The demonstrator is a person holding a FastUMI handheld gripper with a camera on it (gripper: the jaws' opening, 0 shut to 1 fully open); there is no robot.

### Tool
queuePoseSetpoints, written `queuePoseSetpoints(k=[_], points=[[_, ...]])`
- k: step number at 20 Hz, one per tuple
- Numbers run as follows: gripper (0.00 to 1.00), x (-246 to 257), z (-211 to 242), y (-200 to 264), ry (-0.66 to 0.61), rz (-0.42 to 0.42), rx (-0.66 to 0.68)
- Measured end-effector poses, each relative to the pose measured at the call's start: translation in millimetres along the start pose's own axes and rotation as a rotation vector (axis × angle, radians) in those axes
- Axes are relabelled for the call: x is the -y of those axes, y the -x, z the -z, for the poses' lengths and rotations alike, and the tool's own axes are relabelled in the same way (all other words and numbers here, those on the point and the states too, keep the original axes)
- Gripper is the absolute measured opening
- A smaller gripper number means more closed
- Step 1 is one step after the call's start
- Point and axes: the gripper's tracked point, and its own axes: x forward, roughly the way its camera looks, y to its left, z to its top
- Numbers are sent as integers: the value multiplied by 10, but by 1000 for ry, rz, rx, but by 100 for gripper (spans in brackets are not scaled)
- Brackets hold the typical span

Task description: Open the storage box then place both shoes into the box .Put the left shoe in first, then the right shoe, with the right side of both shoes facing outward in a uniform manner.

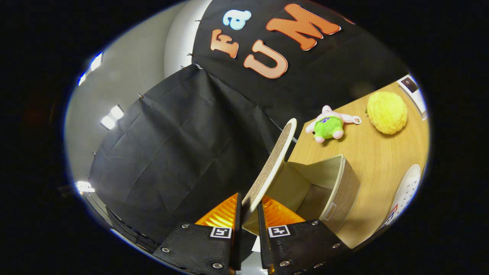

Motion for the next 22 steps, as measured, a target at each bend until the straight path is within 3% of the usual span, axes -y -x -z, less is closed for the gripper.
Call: queuePoseSetpoints(k=[7,15,17,20,22], points=[[22,-493,63,-445,98,23,-6],[26,-835,163,-1122,102,86,1],[40,-881,433,-1286,74,75,-71],[71,-866,757,-1436,58,77,-190],[80,-827,824,-1431,96,93,-218]])
